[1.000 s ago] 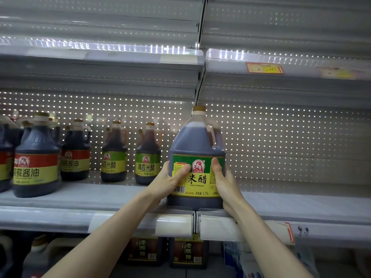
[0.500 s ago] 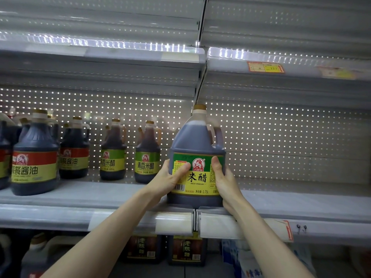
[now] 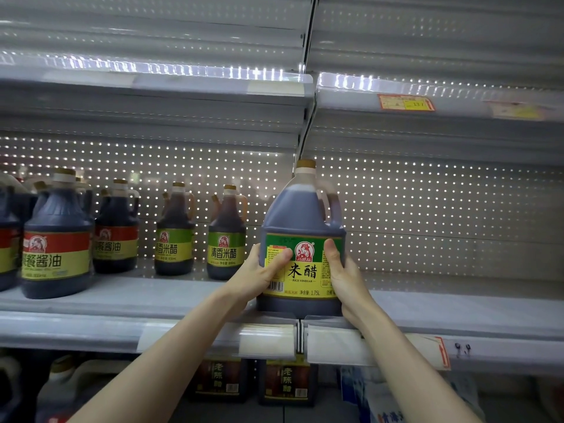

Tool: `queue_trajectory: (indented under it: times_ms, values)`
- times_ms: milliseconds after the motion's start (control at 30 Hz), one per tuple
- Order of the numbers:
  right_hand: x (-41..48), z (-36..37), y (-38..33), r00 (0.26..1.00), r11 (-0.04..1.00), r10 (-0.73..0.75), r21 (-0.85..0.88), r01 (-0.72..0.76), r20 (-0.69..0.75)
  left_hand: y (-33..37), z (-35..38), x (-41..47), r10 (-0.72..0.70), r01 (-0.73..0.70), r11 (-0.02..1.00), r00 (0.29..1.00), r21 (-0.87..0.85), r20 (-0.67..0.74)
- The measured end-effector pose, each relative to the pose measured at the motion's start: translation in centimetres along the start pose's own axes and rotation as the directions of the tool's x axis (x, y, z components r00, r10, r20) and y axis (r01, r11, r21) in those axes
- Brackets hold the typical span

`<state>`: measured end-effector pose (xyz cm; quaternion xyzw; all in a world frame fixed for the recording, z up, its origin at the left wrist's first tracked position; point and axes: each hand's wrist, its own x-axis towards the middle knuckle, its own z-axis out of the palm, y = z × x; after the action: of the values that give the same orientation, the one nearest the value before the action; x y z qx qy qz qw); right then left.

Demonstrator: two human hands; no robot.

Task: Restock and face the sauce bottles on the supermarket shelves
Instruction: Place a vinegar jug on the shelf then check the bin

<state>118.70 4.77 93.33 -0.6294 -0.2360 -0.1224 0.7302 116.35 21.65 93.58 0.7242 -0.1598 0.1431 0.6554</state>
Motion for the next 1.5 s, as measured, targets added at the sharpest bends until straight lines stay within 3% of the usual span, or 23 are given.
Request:
queue_trajectory:
  times_ms: [667,867,1167,1333,1500]
  values:
    - [0.1,0.0,0.0,1.0,0.999,0.013,-0.051,-0.014,-0.021,0.5,0.0,-0.4,-0.052,0.053,0.995,0.998,0.08,-0.018]
    - [-1.3,-0.3,-2.2,0.995,0.983,-0.082,-0.167,0.071,-0.061,2.4,-0.6,-1.8,-0.003,0.018,0.985,0.996,0.174,-0.09]
    - [-8.1,2.6,-4.7,0.983,0.946,-0.16,-0.298,0.125,-0.095,5.7,-3.6,-10.7,0.197,-0.161,0.934,0.977,0.318,-0.086]
    - [-13.6,6.8,-7.2,0.971,0.931,-0.189,-0.342,0.129,-0.149,6.9,-7.2,-17.1,0.242,-0.214,0.907,0.97,0.362,-0.035]
    - [-18.1,11.8,-9.1,0.975,0.925,-0.206,-0.342,0.165,-0.087,8.1,-10.4,-23.0,0.218,-0.179,0.929,0.972,0.323,-0.087]
